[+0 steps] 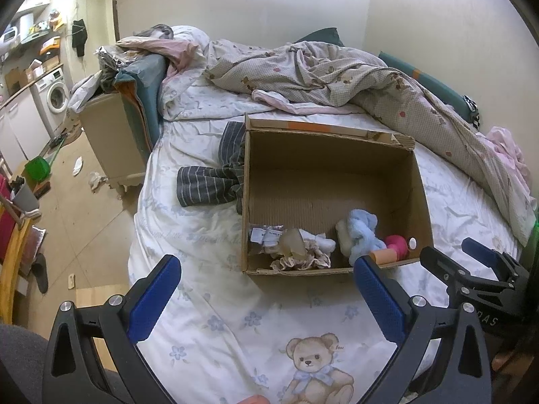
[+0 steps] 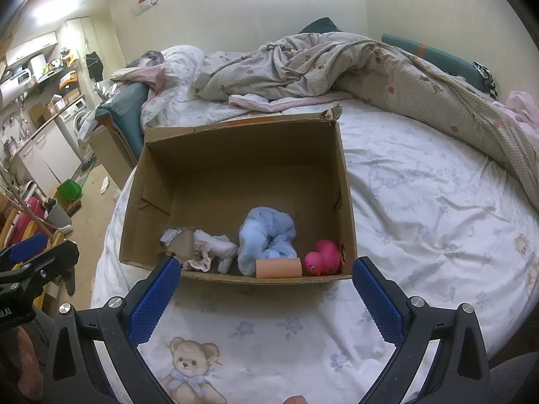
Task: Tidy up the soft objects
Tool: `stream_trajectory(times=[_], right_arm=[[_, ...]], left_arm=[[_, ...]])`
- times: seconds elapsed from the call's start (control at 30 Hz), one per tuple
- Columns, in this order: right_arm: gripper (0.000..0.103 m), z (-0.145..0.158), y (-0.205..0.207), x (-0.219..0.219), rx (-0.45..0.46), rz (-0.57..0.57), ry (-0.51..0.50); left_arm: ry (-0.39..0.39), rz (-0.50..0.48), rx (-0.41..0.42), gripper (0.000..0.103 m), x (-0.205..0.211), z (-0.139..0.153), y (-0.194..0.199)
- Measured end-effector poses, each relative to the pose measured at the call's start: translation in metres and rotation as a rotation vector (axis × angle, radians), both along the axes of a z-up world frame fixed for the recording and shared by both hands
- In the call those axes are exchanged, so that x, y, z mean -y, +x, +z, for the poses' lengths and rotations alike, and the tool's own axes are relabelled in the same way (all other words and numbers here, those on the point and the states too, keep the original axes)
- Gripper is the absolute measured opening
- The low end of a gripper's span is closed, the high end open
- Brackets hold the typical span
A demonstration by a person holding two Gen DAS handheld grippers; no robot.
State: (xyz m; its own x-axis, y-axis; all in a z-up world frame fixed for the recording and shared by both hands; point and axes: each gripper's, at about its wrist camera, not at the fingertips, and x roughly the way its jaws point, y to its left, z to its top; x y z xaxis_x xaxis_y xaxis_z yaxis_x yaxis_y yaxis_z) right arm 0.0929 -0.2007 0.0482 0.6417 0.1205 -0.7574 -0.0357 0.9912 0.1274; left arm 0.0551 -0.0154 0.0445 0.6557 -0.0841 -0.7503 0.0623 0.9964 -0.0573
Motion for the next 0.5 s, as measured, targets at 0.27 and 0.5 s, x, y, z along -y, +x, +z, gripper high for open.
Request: stream_trajectory(times=[0.27, 0.5], right_arm=[[0.103, -0.0012, -0.0002, -0.0002, 0.013, 0.007, -0.012], [0.103, 0.0017, -0.0007, 0.0027, 0.019, 0.01, -0.006]], left_arm=[[-0.001, -0.005, 0.0, 0.102, -0.0008, -0.0004, -0.001], [0.005, 0.001, 0.0, 0.102, -0.0003, -0.0011, -0.001]])
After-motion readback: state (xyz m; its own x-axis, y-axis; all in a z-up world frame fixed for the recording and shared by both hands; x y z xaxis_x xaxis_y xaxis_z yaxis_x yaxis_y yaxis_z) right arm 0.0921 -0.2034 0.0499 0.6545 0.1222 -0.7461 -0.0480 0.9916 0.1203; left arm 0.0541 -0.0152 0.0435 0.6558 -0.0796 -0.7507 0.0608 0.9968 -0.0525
